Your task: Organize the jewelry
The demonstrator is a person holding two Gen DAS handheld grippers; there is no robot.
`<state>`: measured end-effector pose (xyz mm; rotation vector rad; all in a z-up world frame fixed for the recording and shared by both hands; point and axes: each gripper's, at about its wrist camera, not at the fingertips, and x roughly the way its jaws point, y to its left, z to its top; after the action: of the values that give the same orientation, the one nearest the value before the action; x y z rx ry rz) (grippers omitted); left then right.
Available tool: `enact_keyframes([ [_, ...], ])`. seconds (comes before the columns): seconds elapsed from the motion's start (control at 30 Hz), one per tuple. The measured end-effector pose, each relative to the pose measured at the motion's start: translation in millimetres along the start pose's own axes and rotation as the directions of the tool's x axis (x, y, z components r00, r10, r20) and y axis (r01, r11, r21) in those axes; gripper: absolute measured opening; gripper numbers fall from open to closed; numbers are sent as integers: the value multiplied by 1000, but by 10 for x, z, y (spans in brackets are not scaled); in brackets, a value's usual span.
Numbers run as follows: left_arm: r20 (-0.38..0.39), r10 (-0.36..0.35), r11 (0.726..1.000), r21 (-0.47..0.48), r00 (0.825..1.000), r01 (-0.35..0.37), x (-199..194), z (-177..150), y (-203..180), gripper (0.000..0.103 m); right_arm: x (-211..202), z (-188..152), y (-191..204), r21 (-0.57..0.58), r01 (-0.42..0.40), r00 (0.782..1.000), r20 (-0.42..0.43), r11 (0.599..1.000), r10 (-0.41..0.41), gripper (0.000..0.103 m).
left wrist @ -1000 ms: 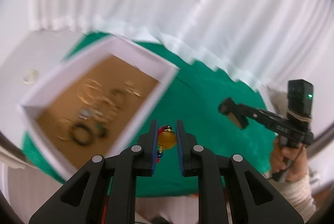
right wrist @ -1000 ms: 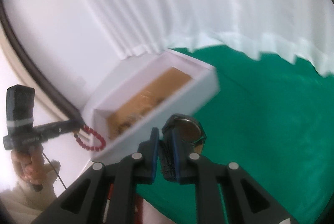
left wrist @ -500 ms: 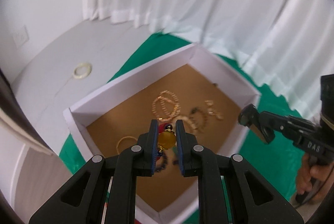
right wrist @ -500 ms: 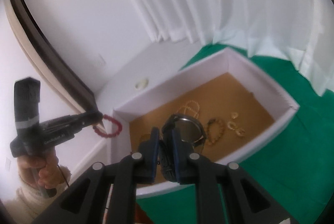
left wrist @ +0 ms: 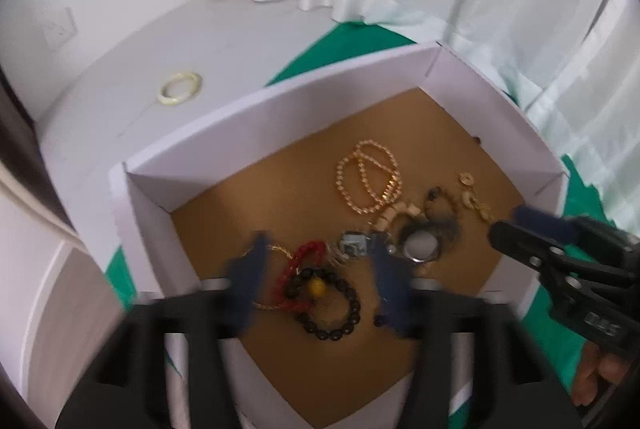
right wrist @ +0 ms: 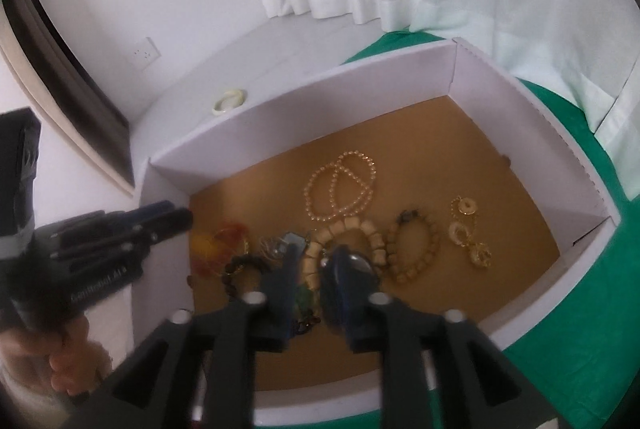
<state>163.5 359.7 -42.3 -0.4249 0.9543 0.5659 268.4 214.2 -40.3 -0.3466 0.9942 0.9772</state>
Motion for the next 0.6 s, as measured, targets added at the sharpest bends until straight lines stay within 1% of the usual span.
enact_keyframes([
  [0.03, 22, 19, 1000, -3, 1000, -19, -38, -10, 0, 80, -4, 16, -14, 1, 13, 1000, 12, 1000, -13, 60],
  [0.1, 80, 86, 996, -15, 993, -85, -154, -40, -15, 99, -116, 25, -44, 4, 49, 998, 40, 999, -49, 61],
  [0.13, 103, 123, 992, -22, 987, -121, -207, -53, -23, 101, -173, 23, -65, 9, 62, 997, 51, 998, -63, 62],
  [0.17, 130, 152, 988, -25, 980, -150, -262, -70, -34, 101, -226, 20, -85, 17, 71, 995, 62, 997, -72, 65],
  [0.23, 159, 182, 983, -30, 970, -179, -360, -111, -58, 101, -304, 12, -105, 23, 88, 993, 82, 996, -89, 69],
  [0.3, 178, 181, 984, -43, 967, -176, -435, -152, -63, 101, -391, -24, -110, 17, 105, 989, 99, 994, -106, 69],
  [0.33, 174, 180, 983, -54, 968, -173, -459, -161, -61, 101, -423, -44, -104, 11, 108, 989, 103, 994, -109, 69],
  [0.43, 114, 200, 979, -67, 973, -193, -465, -163, -90, 101, -494, -109, -82, 6, 109, 988, 107, 994, -109, 69],
  [0.47, 105, 200, 979, -64, 974, -194, -460, -165, -106, 101, -507, -133, -76, 4, 117, 987, 106, 993, -117, 69],
  [0.6, 77, 184, 982, -46, 980, -181, -479, -182, -185, 100, -496, -165, -64, -13, 148, 985, 92, 989, -146, 69],
])
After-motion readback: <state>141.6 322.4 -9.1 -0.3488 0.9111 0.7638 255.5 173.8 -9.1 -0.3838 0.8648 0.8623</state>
